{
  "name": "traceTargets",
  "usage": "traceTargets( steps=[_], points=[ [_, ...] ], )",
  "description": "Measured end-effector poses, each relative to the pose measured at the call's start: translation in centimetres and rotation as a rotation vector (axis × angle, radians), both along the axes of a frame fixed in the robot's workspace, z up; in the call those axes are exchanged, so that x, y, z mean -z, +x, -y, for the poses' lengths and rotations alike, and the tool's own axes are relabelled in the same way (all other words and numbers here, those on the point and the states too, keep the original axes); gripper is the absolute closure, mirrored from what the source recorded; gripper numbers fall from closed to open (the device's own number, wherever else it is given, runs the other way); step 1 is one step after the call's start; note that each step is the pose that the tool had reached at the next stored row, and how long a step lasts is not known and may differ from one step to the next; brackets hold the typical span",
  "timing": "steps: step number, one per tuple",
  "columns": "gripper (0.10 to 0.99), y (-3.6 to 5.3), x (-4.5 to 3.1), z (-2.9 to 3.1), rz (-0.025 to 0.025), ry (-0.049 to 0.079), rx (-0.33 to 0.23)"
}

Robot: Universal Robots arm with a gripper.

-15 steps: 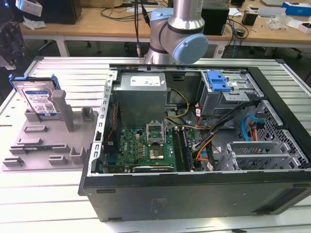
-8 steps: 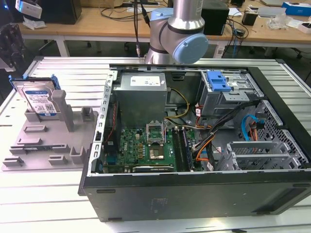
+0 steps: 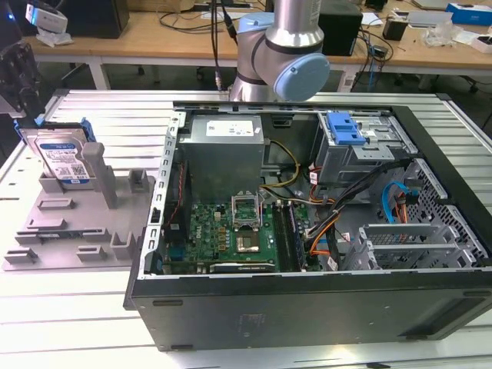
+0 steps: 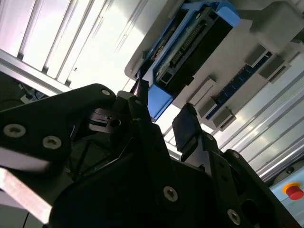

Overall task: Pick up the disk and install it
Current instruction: 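Pick up the disk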

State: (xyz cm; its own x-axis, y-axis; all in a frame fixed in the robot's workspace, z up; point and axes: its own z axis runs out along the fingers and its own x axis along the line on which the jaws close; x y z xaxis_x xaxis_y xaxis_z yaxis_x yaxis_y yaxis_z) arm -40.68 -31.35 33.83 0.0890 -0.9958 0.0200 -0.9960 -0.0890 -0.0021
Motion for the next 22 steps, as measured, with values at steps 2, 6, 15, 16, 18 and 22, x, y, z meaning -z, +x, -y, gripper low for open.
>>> traceTargets(
  steps=[2,6,15,16,18,22],
  points=[
    [0.604,0.0,0.12,0.1,0.0002,0.0,0.001],
    [0.604,0.0,0.36,0.11,0.0001,0.0,0.003],
    [0.604,0.01,0.92,-0.07,0.0001,0.001,0.006],
    [0.604,0.01,0.97,-0.08,0.0001,0.001,0.006],
    [0.604,0.0,1.11,-0.08,0.0,0.001,0.007],
    [0.604,0.0,1.39,-0.16,0.0,0.001,0.011]
  ],
)
